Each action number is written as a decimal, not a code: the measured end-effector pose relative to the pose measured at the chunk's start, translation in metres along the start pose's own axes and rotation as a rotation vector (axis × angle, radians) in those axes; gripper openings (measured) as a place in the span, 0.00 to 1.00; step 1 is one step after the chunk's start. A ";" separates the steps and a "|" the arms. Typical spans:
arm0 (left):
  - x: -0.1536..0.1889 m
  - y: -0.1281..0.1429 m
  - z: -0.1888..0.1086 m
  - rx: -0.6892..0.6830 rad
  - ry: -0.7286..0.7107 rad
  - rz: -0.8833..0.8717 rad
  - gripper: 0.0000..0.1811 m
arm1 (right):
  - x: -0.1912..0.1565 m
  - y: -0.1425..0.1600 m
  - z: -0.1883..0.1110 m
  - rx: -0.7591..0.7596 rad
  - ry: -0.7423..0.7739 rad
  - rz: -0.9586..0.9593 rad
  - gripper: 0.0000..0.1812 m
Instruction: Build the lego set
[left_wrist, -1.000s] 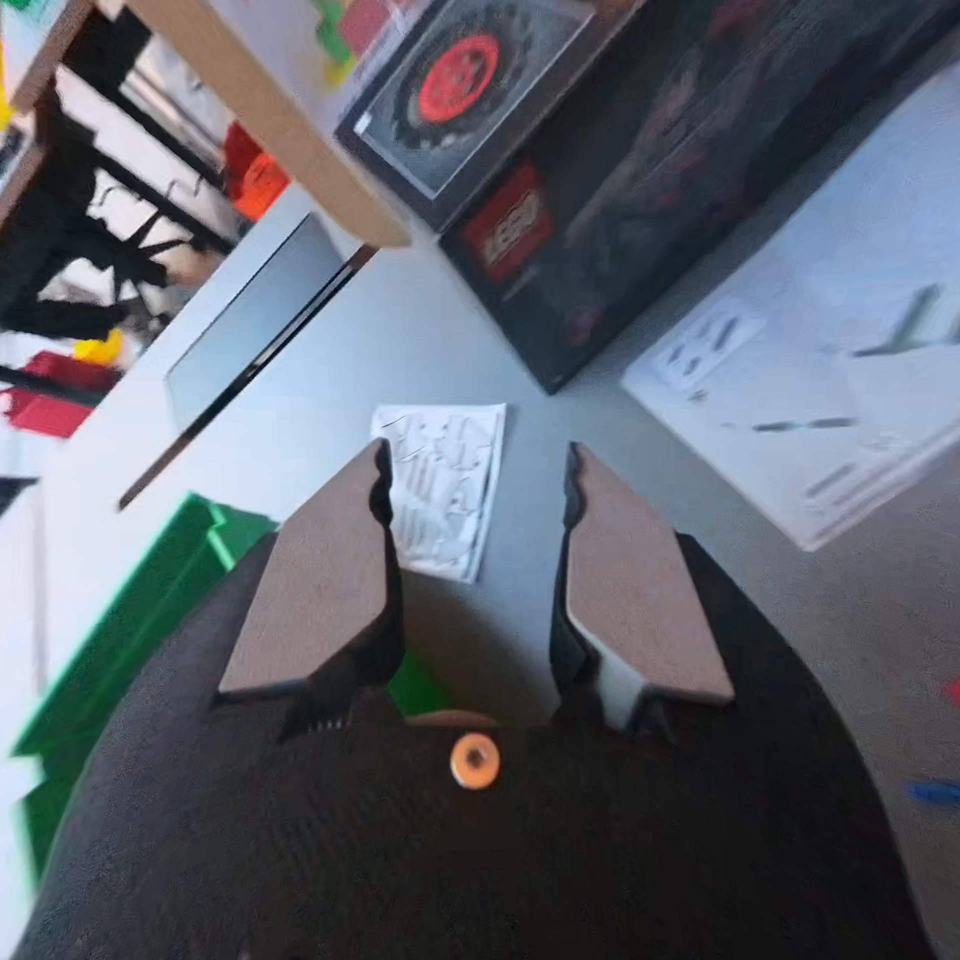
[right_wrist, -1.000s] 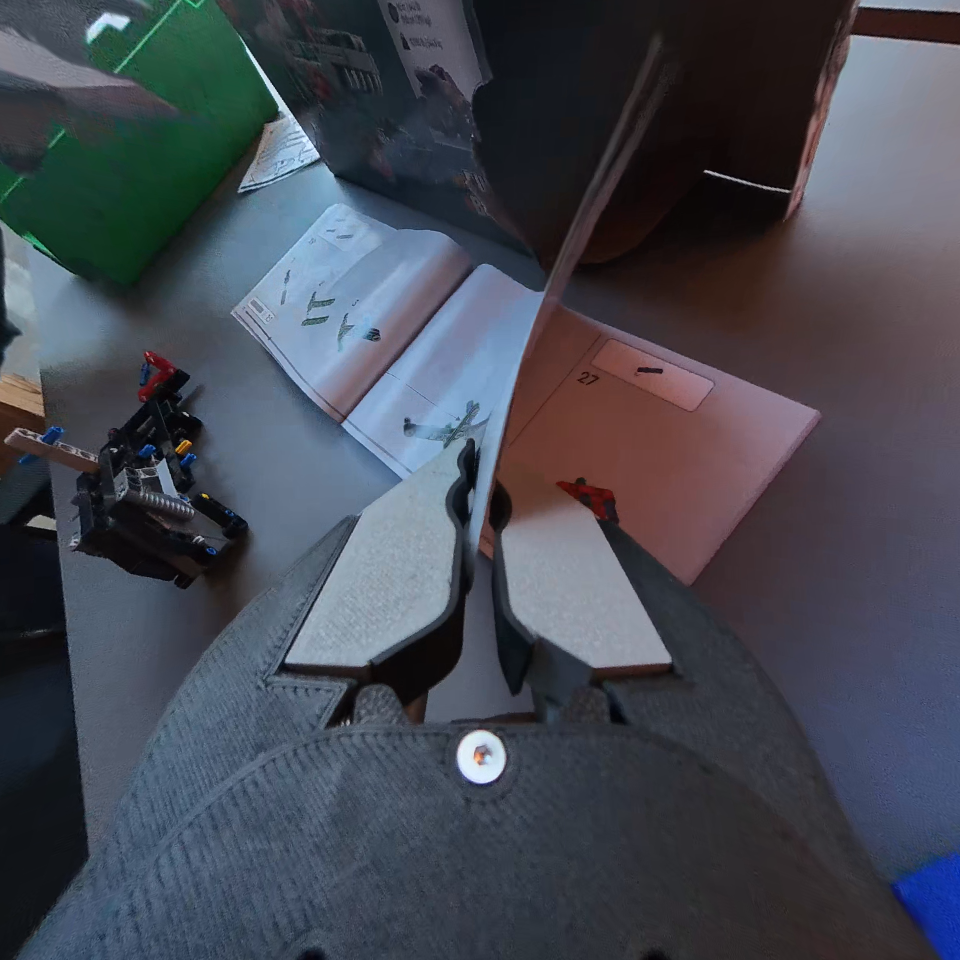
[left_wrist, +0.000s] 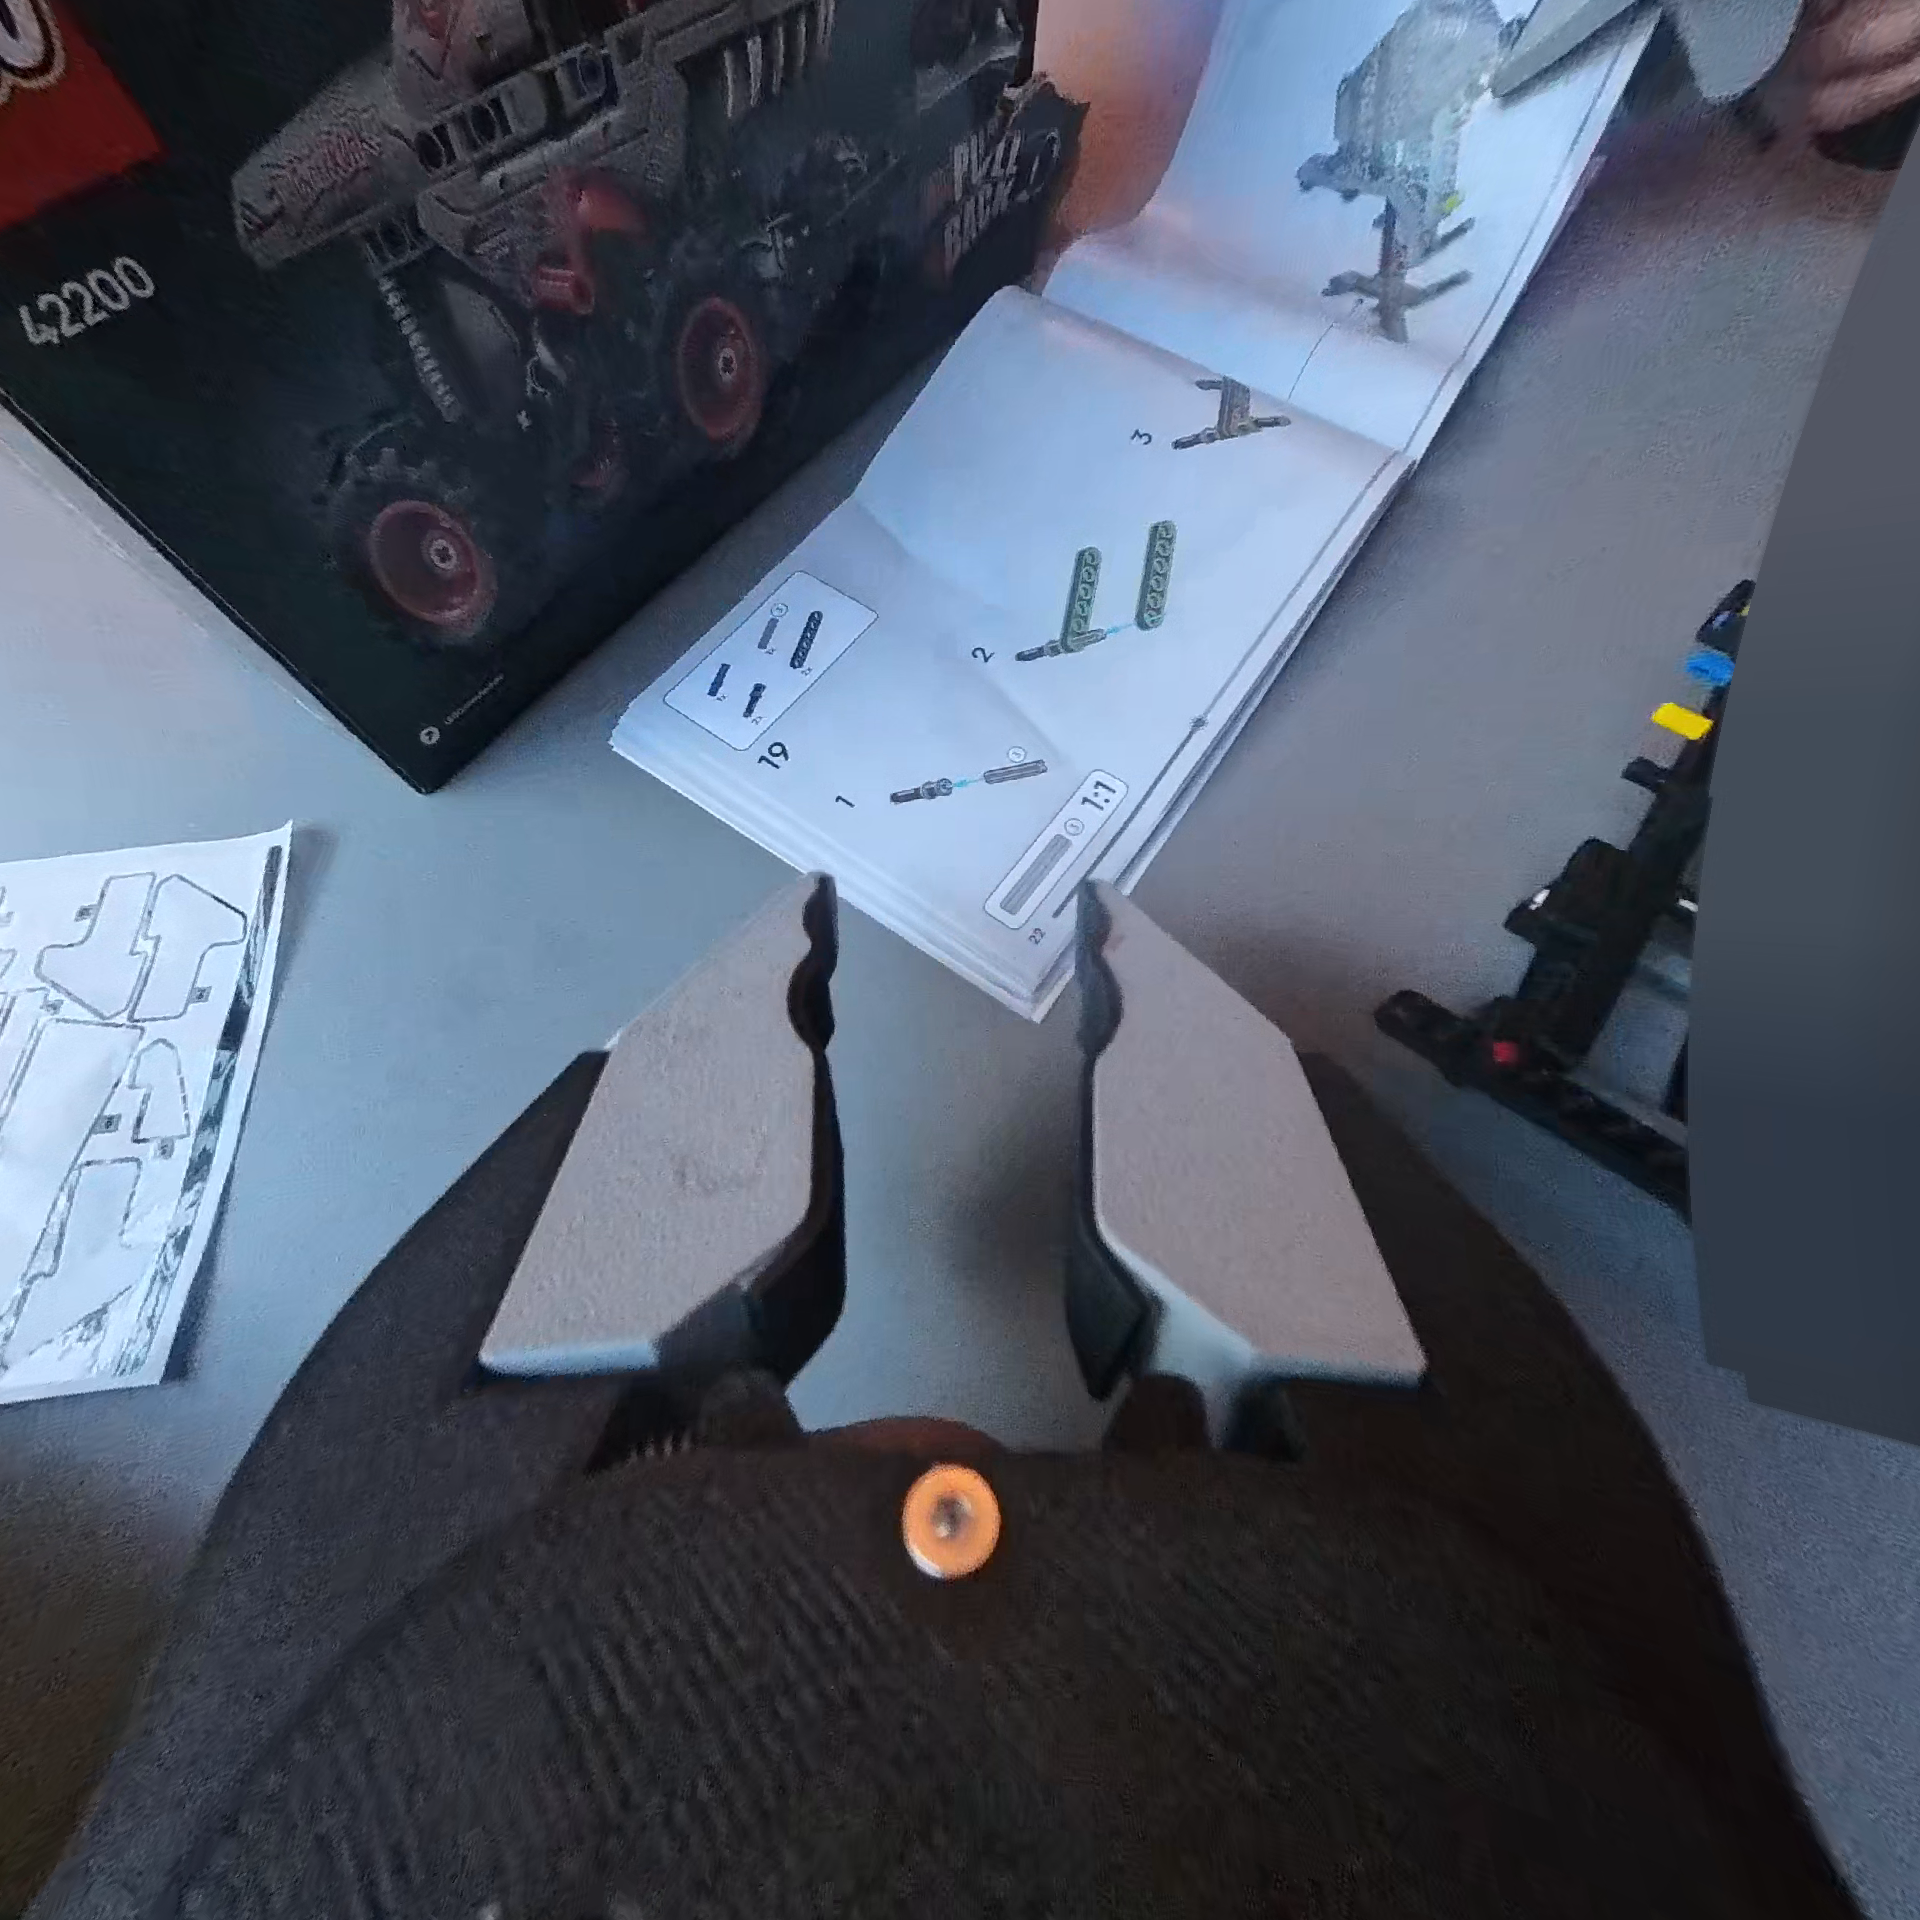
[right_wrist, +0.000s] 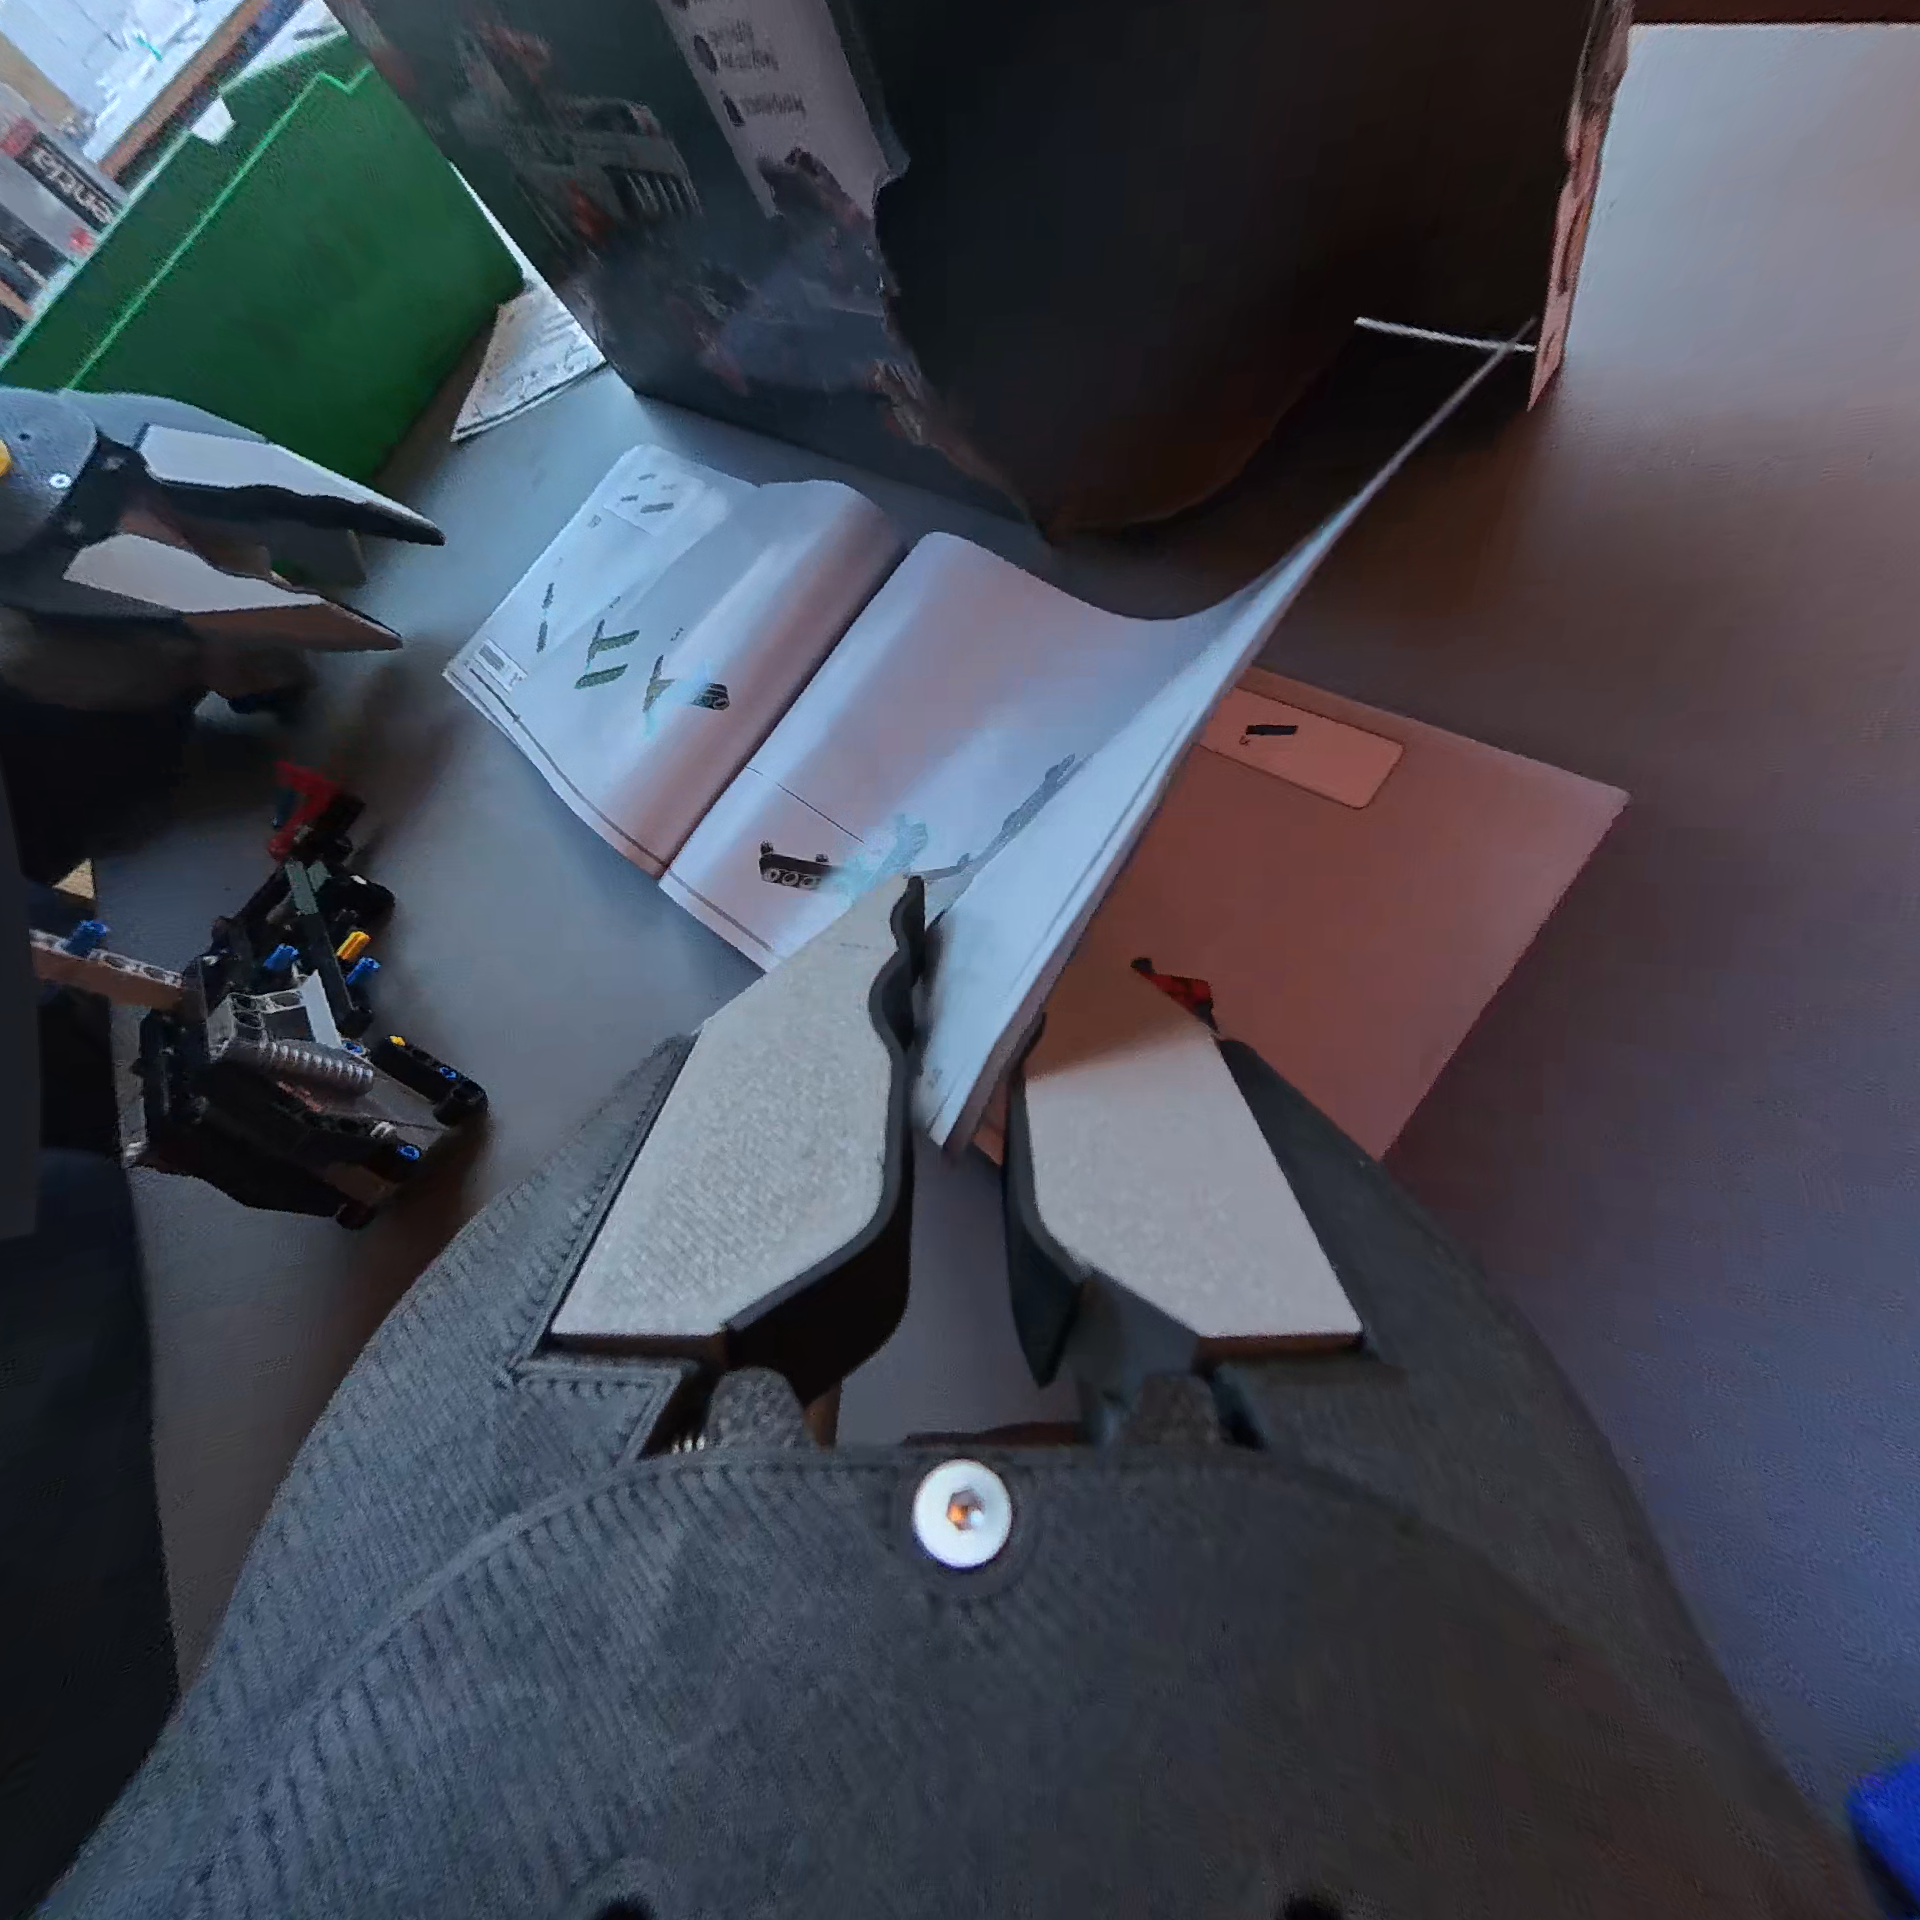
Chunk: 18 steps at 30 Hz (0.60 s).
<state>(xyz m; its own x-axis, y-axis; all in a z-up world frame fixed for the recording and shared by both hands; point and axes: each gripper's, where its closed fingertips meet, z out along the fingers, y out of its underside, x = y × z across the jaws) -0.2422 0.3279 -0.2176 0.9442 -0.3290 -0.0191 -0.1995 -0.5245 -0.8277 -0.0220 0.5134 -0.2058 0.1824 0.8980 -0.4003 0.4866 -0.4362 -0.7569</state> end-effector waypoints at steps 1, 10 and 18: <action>0.001 -0.001 0.000 0.000 -0.001 0.007 0.24 | 0.000 -0.002 -0.002 0.010 0.004 -0.005 0.04; 0.000 0.003 -0.001 -0.020 -0.006 0.024 0.24 | -0.023 -0.020 -0.011 0.111 -0.106 -0.022 0.00; 0.022 -0.017 -0.003 0.051 0.162 0.013 0.20 | -0.102 -0.023 0.037 0.046 -0.281 -0.255 0.00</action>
<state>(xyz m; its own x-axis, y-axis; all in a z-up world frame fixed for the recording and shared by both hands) -0.2187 0.3276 -0.2020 0.8862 -0.4597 0.0575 -0.1938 -0.4805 -0.8553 -0.0831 0.4299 -0.1661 -0.1847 0.9302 -0.3173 0.4461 -0.2083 -0.8704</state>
